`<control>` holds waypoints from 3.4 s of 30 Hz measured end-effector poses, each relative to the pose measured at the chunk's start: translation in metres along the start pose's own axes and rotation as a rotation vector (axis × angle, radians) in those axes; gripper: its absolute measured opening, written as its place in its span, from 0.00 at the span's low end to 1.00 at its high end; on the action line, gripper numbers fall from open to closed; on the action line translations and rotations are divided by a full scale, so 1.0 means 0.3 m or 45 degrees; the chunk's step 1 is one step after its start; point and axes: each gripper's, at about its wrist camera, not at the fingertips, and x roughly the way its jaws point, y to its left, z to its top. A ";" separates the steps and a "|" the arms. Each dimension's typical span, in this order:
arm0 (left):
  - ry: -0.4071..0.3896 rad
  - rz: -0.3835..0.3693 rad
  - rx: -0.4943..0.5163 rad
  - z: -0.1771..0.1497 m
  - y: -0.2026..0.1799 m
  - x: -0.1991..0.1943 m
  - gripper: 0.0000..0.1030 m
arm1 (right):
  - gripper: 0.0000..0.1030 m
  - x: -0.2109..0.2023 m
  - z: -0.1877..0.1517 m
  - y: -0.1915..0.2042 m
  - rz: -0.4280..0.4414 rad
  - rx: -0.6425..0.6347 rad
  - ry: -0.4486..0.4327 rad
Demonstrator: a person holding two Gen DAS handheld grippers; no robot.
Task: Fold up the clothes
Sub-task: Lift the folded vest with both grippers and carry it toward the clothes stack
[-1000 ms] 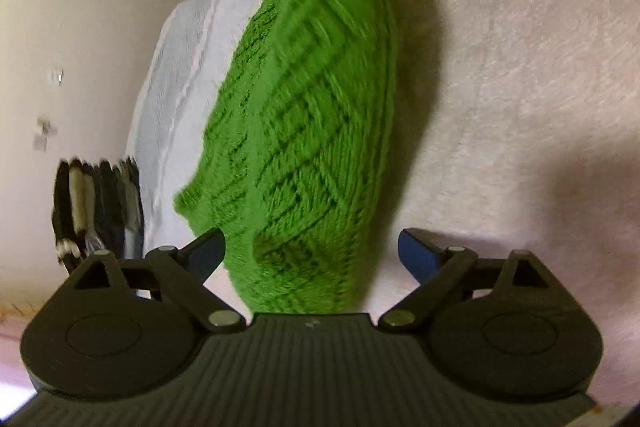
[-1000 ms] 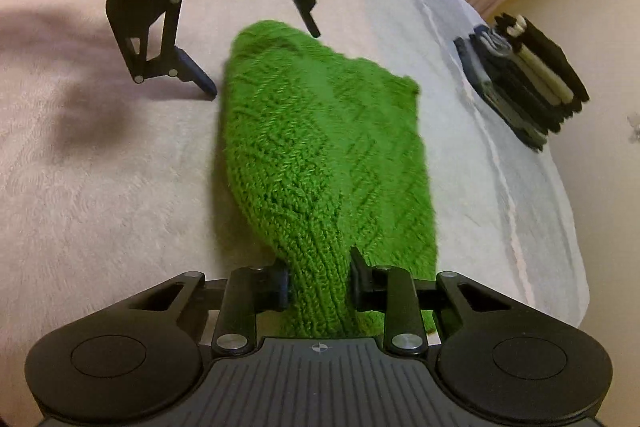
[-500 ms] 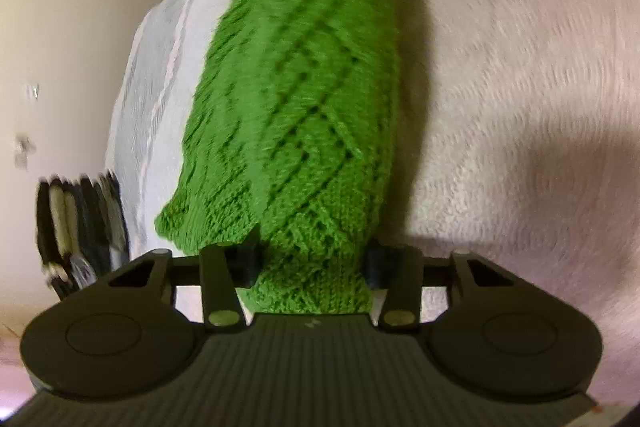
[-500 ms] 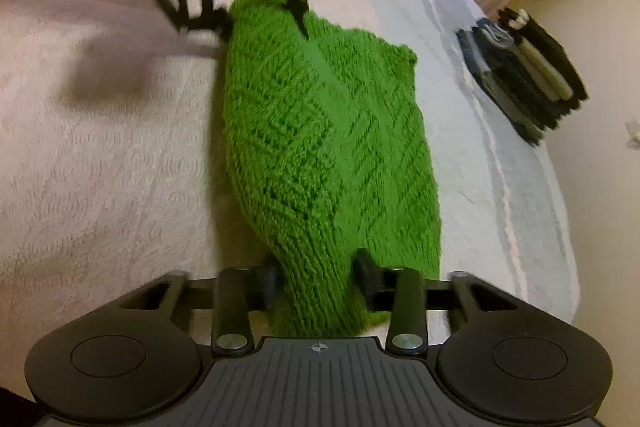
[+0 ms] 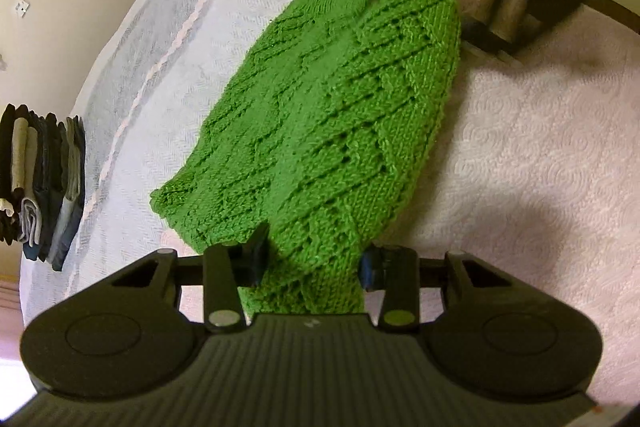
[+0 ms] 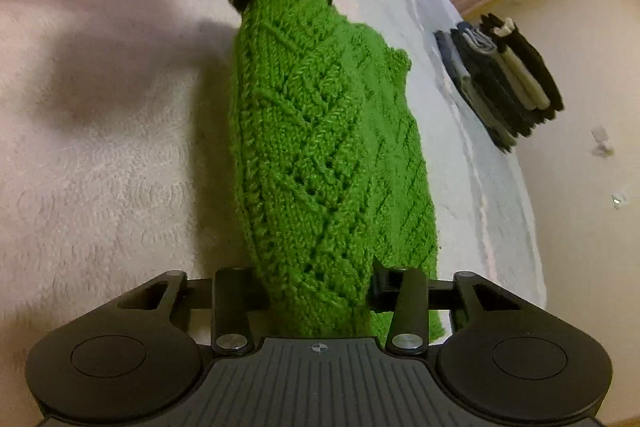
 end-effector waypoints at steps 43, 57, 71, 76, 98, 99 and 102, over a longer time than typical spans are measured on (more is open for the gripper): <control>0.356 -0.084 -0.326 0.596 0.298 -0.439 0.34 | 0.22 -0.483 -0.024 -0.938 0.621 -0.462 -0.217; 0.318 0.094 -0.440 0.733 0.799 -0.426 0.34 | 0.22 -0.357 0.097 -1.409 0.501 -0.551 -0.273; 0.456 0.123 -0.690 0.928 1.204 -0.160 0.34 | 0.22 0.042 0.036 -1.934 0.647 -0.823 -0.474; 0.521 0.148 -0.846 1.020 1.358 -0.055 0.34 | 0.22 0.205 0.065 -2.118 0.692 -0.976 -0.534; 0.514 0.676 -0.893 0.701 2.301 -0.053 0.34 | 0.22 0.648 0.837 -2.777 0.288 -0.955 -0.805; 0.531 0.740 -0.903 0.671 2.359 -0.037 0.34 | 0.23 0.691 0.880 -2.799 0.242 -0.951 -0.855; 0.586 0.936 -0.902 0.579 2.466 0.056 0.34 | 0.24 0.863 0.936 -2.790 0.071 -0.973 -1.029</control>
